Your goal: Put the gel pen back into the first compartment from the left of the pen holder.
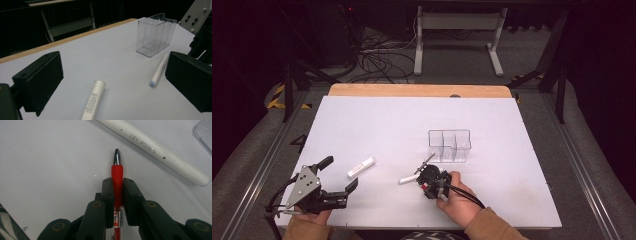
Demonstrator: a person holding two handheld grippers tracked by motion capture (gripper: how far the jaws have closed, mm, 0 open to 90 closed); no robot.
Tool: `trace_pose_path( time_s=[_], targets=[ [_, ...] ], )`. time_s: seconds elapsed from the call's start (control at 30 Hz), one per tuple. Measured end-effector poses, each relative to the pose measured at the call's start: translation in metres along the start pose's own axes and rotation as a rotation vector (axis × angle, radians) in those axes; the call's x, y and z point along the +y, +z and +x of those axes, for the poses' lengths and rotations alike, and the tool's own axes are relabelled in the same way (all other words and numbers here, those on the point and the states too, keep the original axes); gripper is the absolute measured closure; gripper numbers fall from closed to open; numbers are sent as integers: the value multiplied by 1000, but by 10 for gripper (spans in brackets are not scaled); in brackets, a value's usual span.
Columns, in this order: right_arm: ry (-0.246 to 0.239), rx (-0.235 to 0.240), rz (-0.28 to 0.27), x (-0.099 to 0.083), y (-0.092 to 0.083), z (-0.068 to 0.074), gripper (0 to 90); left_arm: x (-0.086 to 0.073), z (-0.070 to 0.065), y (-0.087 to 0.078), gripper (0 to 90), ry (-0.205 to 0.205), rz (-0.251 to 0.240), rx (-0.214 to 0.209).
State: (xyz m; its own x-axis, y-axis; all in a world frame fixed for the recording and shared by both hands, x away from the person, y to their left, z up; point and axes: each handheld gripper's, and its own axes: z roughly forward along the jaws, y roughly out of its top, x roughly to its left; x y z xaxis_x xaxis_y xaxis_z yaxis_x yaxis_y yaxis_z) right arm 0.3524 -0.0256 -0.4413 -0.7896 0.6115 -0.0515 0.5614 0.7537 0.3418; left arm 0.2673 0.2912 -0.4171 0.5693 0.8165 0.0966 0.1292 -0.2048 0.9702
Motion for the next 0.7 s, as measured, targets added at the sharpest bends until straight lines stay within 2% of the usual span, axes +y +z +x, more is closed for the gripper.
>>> trace_pose_path(
  time_s=[0.3,0.47,0.5,0.53,0.57,0.63,0.67,0.7],
  targets=[
    [4,7,-19,-2,-4,-3,809,0,0,0,24,2,-1,1],
    [12,15,-72,-5,-16,-8,809,0,0,0,24,3,-2,1],
    [14,23,-104,-7,-23,-10,809,0,0,0,24,2,-2,2],
    [14,23,-104,-7,-23,-10,809,0,0,0,24,2,-2,2],
    [10,26,-131,-9,-28,-11,809,0,0,0,24,2,-2,2],
    [8,28,-141,-9,-30,-11,809,0,0,0,24,2,-2,2],
    [0,30,-173,-11,-35,-13,809,0,0,0,24,2,-2,2],
    [0,30,-173,-11,-35,-13,809,0,0,0,24,1,-2,3]
  ],
)
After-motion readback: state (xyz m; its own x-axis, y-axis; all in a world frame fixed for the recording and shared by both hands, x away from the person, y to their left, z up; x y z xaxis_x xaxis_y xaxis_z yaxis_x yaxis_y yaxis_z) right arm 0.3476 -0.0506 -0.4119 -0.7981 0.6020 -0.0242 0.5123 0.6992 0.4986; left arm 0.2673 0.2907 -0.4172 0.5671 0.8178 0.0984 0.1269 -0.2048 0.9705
